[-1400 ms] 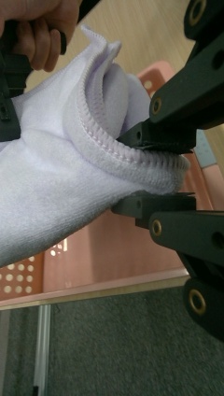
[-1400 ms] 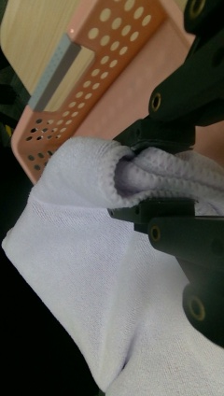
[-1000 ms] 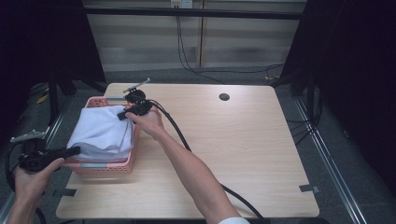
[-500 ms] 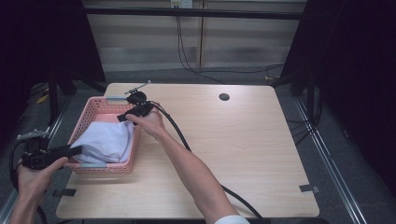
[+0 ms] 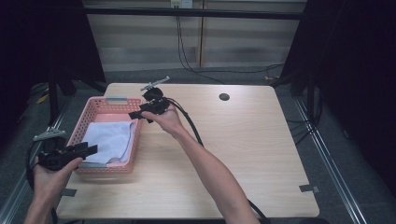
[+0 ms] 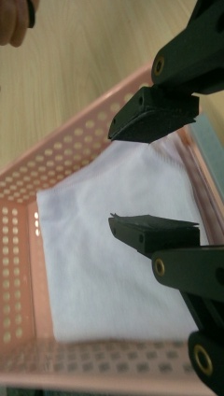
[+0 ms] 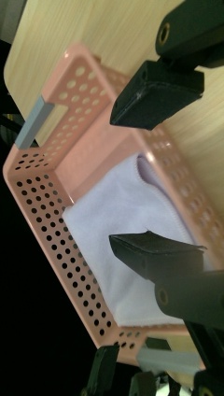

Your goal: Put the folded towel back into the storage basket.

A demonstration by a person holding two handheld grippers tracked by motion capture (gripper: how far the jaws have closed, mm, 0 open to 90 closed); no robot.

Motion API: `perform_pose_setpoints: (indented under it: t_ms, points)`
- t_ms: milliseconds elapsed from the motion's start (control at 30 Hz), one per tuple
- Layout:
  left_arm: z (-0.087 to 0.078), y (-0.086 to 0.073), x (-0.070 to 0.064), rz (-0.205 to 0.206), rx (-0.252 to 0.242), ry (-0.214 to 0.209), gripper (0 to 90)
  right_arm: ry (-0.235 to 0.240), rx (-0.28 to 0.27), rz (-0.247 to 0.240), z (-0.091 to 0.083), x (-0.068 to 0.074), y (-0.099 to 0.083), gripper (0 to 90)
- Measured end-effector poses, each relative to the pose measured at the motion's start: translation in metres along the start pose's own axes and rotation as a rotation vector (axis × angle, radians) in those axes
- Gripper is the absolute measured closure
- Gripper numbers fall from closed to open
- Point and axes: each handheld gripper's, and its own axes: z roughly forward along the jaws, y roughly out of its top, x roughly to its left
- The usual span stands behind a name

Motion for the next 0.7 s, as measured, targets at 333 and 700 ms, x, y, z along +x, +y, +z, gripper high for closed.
perform_pose_setpoints:
  t_ms: [333,700]
  points:
    - [0.027,-0.005,-0.061,0.056,-0.048,-0.05,34.5,-0.04,-0.061,-0.005,-0.077,-0.018,-0.051,36.1]
    - [0.068,-0.003,-0.116,0.141,0.004,-0.157,30.1,-0.129,-0.082,-0.018,-0.164,-0.017,-0.111,35.4]
